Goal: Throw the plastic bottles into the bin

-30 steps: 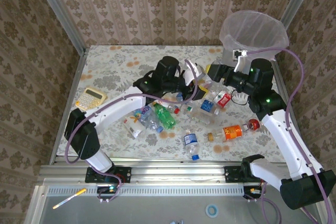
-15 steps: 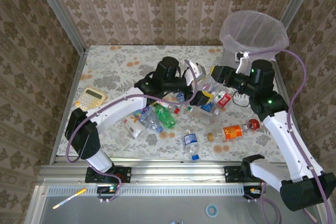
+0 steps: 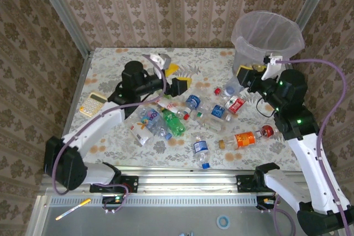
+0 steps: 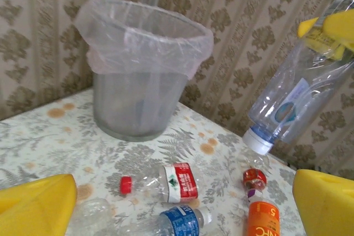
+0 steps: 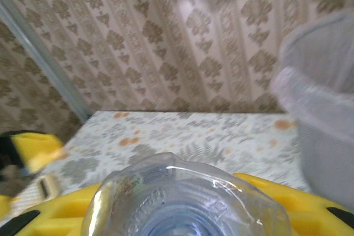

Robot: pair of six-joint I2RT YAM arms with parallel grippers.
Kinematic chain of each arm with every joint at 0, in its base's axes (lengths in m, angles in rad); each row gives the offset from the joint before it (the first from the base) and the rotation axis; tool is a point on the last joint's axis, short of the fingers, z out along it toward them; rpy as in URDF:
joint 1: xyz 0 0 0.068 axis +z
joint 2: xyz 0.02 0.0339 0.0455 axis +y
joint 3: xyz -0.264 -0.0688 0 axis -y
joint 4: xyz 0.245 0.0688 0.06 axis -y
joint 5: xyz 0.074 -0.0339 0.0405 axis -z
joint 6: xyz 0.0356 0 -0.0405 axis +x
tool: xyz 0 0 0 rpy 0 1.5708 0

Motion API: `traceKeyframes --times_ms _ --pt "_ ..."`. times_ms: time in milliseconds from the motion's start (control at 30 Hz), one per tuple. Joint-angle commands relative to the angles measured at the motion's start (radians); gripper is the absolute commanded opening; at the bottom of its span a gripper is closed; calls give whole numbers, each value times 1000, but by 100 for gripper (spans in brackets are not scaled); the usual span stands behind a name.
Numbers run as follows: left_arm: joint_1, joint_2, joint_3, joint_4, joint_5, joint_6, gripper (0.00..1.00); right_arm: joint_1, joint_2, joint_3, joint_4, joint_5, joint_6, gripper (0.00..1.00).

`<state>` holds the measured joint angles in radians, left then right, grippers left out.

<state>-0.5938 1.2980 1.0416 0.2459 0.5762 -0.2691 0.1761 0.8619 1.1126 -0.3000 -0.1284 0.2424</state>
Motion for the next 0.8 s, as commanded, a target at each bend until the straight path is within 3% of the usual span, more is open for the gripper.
traceKeyframes --times_ms 0,100,400,567,767 --pt "18 -101 -53 -112 -161 27 100 -7 -34 7 141 121 -191 38" --pt "63 -188 -101 -181 -245 25 100 -7 -70 -74 346 146 -297 38" --pt "161 -345 -186 -293 -335 -32 100 -6 -62 -146 770 184 -508 37" --pt "164 -371 -201 -335 -357 -46 100 -8 -7 -109 802 191 -565 36" --pt "168 -397 -198 -390 -385 -48 100 -16 71 -34 719 186 -522 36"
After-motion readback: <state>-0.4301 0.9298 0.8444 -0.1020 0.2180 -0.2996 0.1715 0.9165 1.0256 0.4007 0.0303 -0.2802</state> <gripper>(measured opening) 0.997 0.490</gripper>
